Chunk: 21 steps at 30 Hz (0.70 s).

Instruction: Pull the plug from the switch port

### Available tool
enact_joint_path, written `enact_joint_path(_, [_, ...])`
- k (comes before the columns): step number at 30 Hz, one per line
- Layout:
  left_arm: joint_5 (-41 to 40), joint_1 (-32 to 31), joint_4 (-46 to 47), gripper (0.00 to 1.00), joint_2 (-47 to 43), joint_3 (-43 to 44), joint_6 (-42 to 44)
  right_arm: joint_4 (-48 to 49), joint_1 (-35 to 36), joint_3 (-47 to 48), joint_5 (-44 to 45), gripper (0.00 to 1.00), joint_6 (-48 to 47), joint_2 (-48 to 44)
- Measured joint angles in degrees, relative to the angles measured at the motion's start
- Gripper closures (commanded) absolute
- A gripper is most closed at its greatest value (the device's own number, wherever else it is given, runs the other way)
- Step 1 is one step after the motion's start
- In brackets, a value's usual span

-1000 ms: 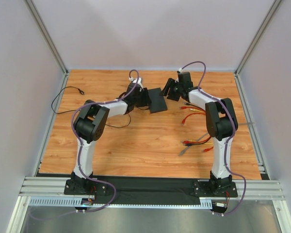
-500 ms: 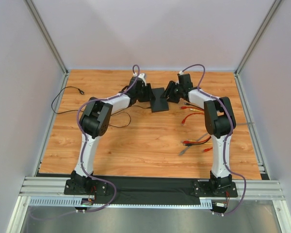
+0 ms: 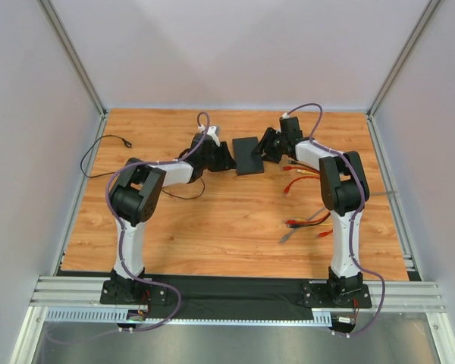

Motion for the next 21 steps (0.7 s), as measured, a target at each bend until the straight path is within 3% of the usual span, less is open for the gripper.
enact_joint_path(9, [0.2, 0.0, 11.2, 0.5, -10.6, -15.4, -3.6, 0.0, 0.0, 0.0, 0.2, 0.46, 0.1, 0.0])
enact_joint_path(21, [-4.9, -0.1, 28.7, 0.51, -8.4, -26.4, -25.7, -0.1, 0.0, 0.0, 0.2, 0.46, 0.1, 0.0])
